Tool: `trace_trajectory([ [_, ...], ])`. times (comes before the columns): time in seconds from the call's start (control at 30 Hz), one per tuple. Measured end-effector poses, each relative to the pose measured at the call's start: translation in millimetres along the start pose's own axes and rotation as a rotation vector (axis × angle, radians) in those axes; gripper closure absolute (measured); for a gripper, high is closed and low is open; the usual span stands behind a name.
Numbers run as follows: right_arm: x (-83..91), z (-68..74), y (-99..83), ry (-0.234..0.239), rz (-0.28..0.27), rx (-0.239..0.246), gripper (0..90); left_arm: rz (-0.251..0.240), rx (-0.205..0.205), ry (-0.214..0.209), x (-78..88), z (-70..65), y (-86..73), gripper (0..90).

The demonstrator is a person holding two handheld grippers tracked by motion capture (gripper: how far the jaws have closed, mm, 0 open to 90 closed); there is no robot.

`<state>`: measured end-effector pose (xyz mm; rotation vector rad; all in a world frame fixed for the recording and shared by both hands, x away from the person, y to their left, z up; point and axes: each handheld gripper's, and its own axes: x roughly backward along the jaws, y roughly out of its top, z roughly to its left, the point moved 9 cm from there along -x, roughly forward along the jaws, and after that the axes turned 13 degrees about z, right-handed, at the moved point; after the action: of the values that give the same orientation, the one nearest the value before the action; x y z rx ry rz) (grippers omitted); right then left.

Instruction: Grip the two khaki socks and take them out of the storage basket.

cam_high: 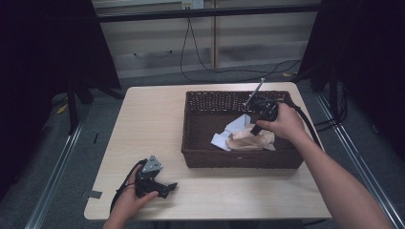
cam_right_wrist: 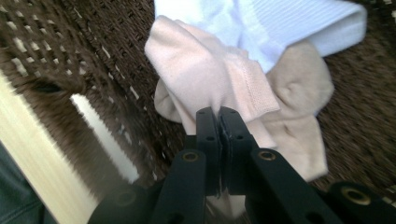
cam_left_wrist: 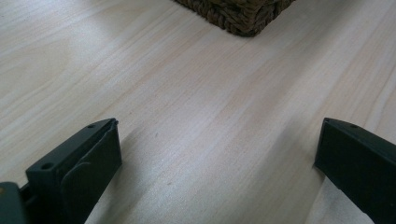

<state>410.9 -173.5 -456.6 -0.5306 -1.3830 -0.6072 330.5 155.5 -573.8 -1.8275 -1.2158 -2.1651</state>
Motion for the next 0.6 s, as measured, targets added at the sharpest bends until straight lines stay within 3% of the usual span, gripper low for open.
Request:
trace_trajectory([
  [0.07, 9.7, -1.4, -1.5, -0.023, 0.0, 0.003, 87.9, 0.0, 0.0, -0.001, 0.0, -0.1, 0.1, 0.0],
  [0.13, 18.1, 1.2, -1.7, 0.001, -0.018, 0.004, 87.9, 0.0, 0.0, 0.0, 0.0, 0.0, 0.0, 0.0],
  [0.37, 39.7, 4.4, -4.3, -0.021, 0.005, 0.015, 88.0, 0.005, -0.001, -0.002, 0.3, -0.1, -0.3, 0.0],
  [0.6, 61.4, 8.9, -5.0, -0.016, -0.011, 0.027, 88.0, 0.006, -0.001, -0.002, 0.3, -0.1, -0.4, 0.0],
])
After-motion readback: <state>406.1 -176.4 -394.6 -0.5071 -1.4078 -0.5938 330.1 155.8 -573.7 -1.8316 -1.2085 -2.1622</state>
